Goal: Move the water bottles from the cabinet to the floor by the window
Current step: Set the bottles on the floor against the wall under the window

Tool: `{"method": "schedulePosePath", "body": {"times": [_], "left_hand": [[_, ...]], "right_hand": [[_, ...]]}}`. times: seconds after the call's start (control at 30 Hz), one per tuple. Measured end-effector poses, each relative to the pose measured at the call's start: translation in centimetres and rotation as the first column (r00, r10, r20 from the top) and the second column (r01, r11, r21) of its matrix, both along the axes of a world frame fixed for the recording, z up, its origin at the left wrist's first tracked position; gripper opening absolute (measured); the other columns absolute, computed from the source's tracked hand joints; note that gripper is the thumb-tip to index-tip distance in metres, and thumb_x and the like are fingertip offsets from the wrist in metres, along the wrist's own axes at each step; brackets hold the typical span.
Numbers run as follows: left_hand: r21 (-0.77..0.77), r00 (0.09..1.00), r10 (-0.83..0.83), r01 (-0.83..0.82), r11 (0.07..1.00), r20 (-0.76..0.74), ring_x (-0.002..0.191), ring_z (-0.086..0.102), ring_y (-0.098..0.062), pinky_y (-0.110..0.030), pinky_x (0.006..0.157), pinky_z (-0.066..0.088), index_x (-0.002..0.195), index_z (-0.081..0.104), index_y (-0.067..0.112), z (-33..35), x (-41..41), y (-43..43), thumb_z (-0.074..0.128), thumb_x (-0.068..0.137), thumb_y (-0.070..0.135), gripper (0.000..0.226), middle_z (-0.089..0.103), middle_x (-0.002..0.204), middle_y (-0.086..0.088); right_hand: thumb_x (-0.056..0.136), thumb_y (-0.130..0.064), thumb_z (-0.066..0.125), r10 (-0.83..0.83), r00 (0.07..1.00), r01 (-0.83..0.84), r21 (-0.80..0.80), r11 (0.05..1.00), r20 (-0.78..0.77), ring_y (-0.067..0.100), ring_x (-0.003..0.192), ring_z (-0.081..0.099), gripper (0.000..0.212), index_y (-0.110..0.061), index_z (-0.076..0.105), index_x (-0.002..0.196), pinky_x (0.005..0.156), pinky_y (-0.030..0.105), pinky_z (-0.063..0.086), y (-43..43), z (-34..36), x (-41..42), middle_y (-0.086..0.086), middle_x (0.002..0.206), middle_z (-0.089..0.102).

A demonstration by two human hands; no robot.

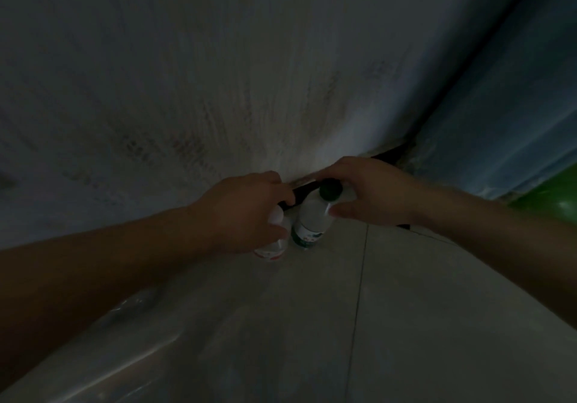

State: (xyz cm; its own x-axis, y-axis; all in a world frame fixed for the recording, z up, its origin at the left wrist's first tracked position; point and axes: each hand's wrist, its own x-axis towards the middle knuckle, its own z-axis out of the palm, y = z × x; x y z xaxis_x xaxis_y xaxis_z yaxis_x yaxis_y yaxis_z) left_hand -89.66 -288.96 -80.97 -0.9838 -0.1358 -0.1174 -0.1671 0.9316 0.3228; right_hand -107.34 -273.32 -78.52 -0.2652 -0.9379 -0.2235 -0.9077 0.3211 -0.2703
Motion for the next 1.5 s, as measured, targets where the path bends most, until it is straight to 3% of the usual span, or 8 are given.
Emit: {"method": "schedulePosePath", "body": {"times": [0.2,0.33,0.8,1.03,1.17,1.3,1.5], "left_hand": [[0.05,0.999,0.044,-0.045,0.998,0.01,0.092,0.056,-0.01,-0.031,0.082,0.047,0.108,0.062,0.032,-1.2,0.3,-0.1,0.071,0.077,0.046,0.035,0.054,0.101,0.01],[0.099,0.998,0.055,-0.052,0.994,-0.02,0.086,0.056,-0.011,-0.033,0.079,0.048,0.099,0.067,0.026,-1.0,0.6,-0.3,0.073,0.077,0.038,0.026,0.055,0.094,0.007],[0.082,0.981,0.185,-0.18,0.98,-0.064,0.087,0.061,-0.018,-0.03,0.078,0.046,0.099,0.073,0.017,0.5,5.3,-2.4,0.077,0.075,0.034,0.029,0.066,0.096,-0.003],[0.109,0.966,0.249,-0.241,0.964,-0.072,0.082,0.053,-0.008,-0.018,0.062,0.033,0.1,0.073,0.019,1.3,7.9,-3.5,0.08,0.073,0.034,0.032,0.06,0.089,0.005],[0.135,0.959,0.277,-0.268,0.954,-0.058,0.086,0.057,-0.009,-0.019,0.069,0.037,0.101,0.073,0.02,1.7,9.1,-4.2,0.082,0.07,0.031,0.034,0.056,0.089,0.009],[0.133,0.963,0.265,-0.256,0.957,-0.049,0.087,0.057,-0.009,-0.022,0.078,0.043,0.104,0.073,0.018,1.7,10.8,-4.7,0.081,0.07,0.027,0.036,0.057,0.091,0.009],[0.123,0.951,0.306,-0.297,0.947,-0.052,0.086,0.058,-0.01,-0.025,0.078,0.045,0.106,0.073,0.018,2.1,12.9,-5.5,0.081,0.068,0.023,0.039,0.065,0.098,0.002]], "right_hand": [[0.081,-0.035,0.073,-0.018,1.0,0.018,-0.047,0.999,-0.008,0.02,0.105,0.058,0.046,-0.023,0.059,0.123,0.092,0.038,0.047,-0.4,-0.3,0.4,0.002,0.116,0.062],[0.081,-0.035,0.074,-0.03,0.999,0.028,-0.058,0.998,-0.036,0.021,0.105,0.059,0.045,-0.02,0.06,0.12,0.087,0.033,0.046,-0.8,-0.3,0.7,0.003,0.115,0.063],[0.08,-0.037,0.074,0.002,1.0,-0.003,-0.036,0.999,-0.024,0.016,0.095,0.059,0.036,-0.022,0.064,0.111,0.076,0.028,0.045,-3.3,0.0,3.3,-0.002,0.105,0.064],[0.08,-0.035,0.074,0.025,1.0,-0.025,-0.053,0.998,-0.002,0.015,0.087,0.06,0.032,-0.02,0.066,0.107,0.077,0.035,0.053,-4.8,0.2,5.7,-0.001,0.1,0.067],[0.079,-0.036,0.076,0.031,0.999,-0.03,-0.061,0.998,0.01,0.009,0.084,0.055,0.036,-0.021,0.066,0.11,0.072,0.024,0.044,-5.8,0.2,6.9,-0.002,0.101,0.067],[0.079,-0.035,0.076,0.071,0.997,-0.07,-0.059,0.996,0.019,0.008,0.085,0.053,0.04,-0.019,0.065,0.114,0.074,0.023,0.042,-6.7,0.3,8.4,0.0,0.107,0.068],[0.079,-0.034,0.075,0.129,0.992,-0.128,-0.079,0.989,0.008,0.008,0.086,0.054,0.04,-0.02,0.065,0.115,0.075,0.024,0.044,-8.3,0.4,10.6,0.0,0.11,0.068]]}}
